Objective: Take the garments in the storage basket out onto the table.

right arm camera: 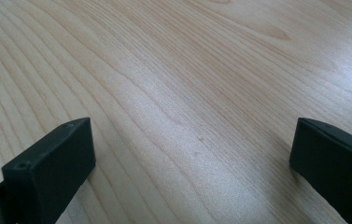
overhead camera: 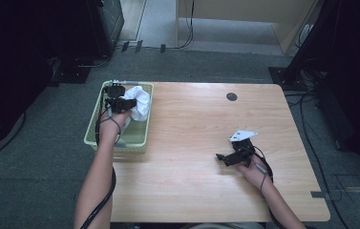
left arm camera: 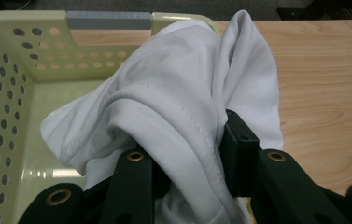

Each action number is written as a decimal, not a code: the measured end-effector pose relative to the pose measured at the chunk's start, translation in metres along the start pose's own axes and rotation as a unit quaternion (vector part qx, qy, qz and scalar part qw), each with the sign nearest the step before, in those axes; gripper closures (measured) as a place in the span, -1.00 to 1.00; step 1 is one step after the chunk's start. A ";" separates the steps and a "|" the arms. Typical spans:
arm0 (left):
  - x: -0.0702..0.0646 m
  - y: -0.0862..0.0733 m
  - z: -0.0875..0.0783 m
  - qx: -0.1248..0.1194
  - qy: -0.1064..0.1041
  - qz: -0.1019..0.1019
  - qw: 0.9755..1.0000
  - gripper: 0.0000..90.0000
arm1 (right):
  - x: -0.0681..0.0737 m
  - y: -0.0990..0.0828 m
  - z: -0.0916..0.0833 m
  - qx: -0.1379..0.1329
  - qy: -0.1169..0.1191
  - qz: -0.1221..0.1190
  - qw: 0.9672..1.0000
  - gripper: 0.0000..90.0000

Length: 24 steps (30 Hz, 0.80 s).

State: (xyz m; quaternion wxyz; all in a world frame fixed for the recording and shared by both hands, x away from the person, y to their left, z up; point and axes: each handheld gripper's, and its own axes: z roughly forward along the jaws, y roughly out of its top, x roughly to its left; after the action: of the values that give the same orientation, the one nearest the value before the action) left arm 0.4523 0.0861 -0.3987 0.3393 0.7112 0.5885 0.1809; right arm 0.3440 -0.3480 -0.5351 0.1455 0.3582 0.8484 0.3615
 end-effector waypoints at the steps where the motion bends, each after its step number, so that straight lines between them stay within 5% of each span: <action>1: -0.001 0.001 -0.002 0.000 -0.001 0.000 1.000 0.55 | 0.000 0.000 0.000 0.000 0.000 0.000 1.000 -0.99; 24: -0.030 0.027 -0.041 -0.003 -0.010 0.023 1.000 0.55 | 0.000 0.000 0.000 0.000 0.000 0.000 1.000 -0.99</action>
State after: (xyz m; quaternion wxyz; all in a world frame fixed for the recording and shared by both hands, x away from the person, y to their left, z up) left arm 0.4380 0.0664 -0.3469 0.3432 0.7251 0.5682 0.1835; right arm 0.3440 -0.3480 -0.5351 0.1455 0.3585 0.8484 0.3614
